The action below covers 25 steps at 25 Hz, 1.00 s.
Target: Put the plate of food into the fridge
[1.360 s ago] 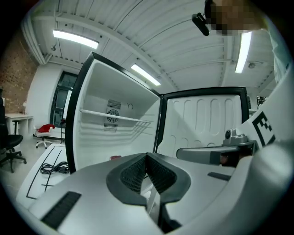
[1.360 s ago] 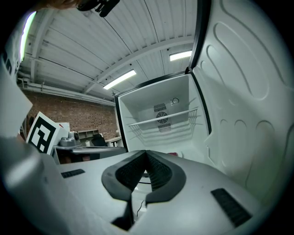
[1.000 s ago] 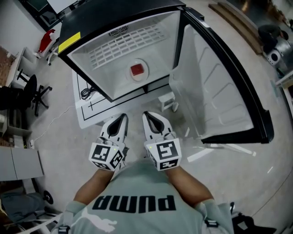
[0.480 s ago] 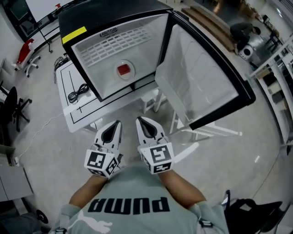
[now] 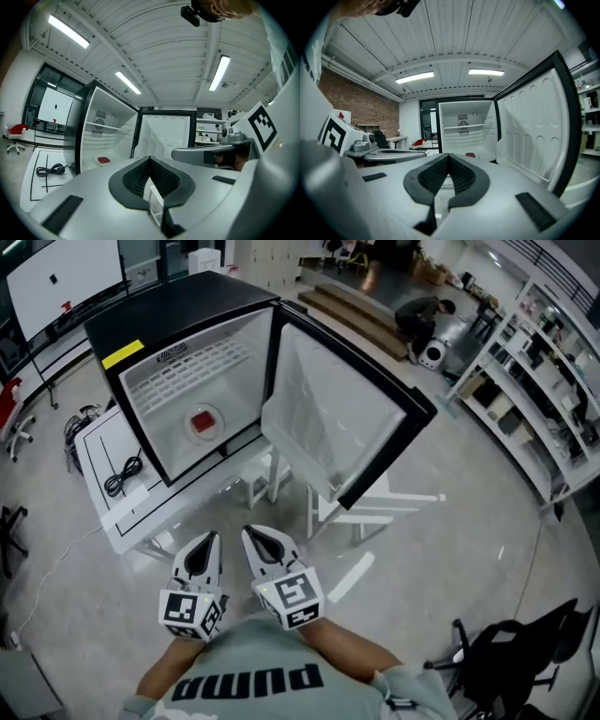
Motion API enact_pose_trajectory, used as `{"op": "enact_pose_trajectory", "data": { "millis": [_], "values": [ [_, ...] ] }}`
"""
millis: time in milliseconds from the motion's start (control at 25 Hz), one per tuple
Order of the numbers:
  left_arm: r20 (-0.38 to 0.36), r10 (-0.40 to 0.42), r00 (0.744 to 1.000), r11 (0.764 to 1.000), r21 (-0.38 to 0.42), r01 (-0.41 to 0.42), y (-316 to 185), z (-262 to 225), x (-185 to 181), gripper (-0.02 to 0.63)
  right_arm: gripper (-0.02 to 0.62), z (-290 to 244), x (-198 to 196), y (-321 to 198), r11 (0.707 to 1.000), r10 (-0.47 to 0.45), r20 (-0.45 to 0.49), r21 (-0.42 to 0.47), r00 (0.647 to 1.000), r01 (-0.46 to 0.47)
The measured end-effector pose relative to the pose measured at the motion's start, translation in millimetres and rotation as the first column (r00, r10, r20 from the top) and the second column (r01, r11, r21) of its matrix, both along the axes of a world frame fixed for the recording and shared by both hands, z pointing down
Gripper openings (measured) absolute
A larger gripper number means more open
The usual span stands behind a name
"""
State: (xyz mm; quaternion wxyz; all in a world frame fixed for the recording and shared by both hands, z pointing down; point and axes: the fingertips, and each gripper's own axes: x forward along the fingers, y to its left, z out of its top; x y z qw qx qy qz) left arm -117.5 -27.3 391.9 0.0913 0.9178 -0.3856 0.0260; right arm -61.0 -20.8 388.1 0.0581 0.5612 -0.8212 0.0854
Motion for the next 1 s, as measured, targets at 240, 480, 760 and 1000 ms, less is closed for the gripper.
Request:
{"op": "enact_pose_trajectory", "data": {
  "millis": [240, 480, 760, 1000],
  "values": [
    [0.011, 0.026, 1.000, 1.000, 0.005, -0.026, 30.4, 1.9, -12.8, 0.005, 0.005, 6.2, -15.3, 33.0, 0.999, 0.030, 0.014, -0.034, 0.999, -0.030],
    [0.019, 0.030, 0.999, 0.999, -0.012, -0.030, 51.3, 5.8, -20.6, 0.005, 0.005, 10.6, -20.2, 56.1, 0.999, 0.037, 0.004, -0.040, 0.999, -0.037],
    [0.028, 0.073, 0.997, 0.997, -0.019, -0.072, 75.8, 7.2, -4.8, 0.005, 0.005, 13.3, -3.0, 81.1, 0.995, 0.086, 0.012, -0.049, 0.996, -0.085],
    [0.029, 0.101, 0.994, 0.994, -0.039, -0.100, 90.5, 10.8, 10.4, 0.005, 0.005, 20.6, 4.5, 98.1, 0.993, 0.090, 0.028, -0.073, 0.996, -0.088]
  ]
}}
